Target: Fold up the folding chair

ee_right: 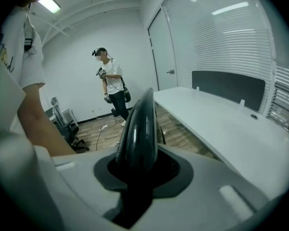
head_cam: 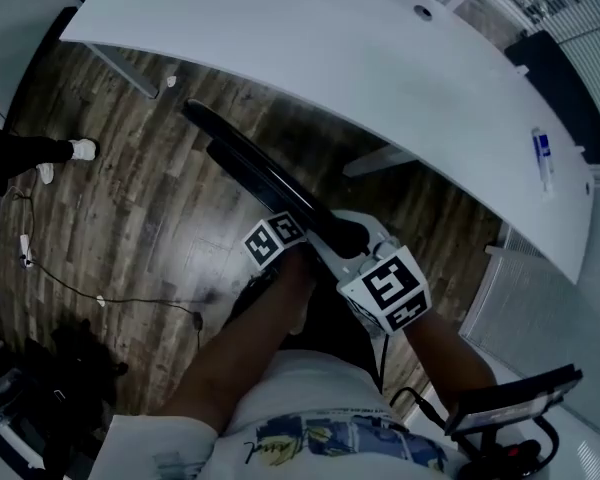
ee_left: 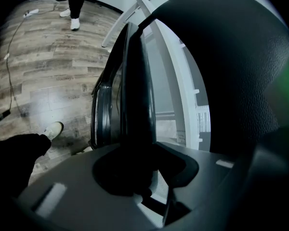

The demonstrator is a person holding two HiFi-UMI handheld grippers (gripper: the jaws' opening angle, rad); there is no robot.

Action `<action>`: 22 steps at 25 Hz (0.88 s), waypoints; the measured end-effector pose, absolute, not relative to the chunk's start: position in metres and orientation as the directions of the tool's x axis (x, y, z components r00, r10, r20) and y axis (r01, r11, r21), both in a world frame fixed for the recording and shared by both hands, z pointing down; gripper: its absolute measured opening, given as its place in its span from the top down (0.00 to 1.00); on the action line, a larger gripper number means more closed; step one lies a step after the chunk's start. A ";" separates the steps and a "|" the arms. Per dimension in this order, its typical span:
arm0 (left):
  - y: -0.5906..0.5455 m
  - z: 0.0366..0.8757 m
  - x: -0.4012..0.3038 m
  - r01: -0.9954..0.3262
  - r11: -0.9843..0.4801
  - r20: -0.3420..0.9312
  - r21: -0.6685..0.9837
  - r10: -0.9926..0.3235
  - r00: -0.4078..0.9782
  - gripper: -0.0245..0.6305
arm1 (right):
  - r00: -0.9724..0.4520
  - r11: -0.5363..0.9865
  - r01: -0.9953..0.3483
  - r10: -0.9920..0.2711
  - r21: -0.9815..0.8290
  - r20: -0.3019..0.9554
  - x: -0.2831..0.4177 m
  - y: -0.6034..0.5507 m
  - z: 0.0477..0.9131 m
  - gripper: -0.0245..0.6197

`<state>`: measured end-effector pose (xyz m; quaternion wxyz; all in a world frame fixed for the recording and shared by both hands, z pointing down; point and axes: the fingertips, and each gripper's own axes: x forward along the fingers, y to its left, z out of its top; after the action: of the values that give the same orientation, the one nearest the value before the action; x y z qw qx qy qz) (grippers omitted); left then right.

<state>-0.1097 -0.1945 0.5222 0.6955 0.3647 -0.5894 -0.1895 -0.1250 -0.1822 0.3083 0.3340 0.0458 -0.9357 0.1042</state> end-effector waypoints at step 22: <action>-0.346 0.546 -0.072 0.019 0.701 0.701 0.713 -0.713 0.032 0.75 | -0.788 0.955 0.152 0.272 -0.254 0.552 -0.070 -0.357 0.331 0.83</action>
<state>-0.0722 -0.3457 0.5460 0.6651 0.2713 -0.6390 -0.2753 -0.0701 -0.3570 0.3314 0.3050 -0.1129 -0.9405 0.0985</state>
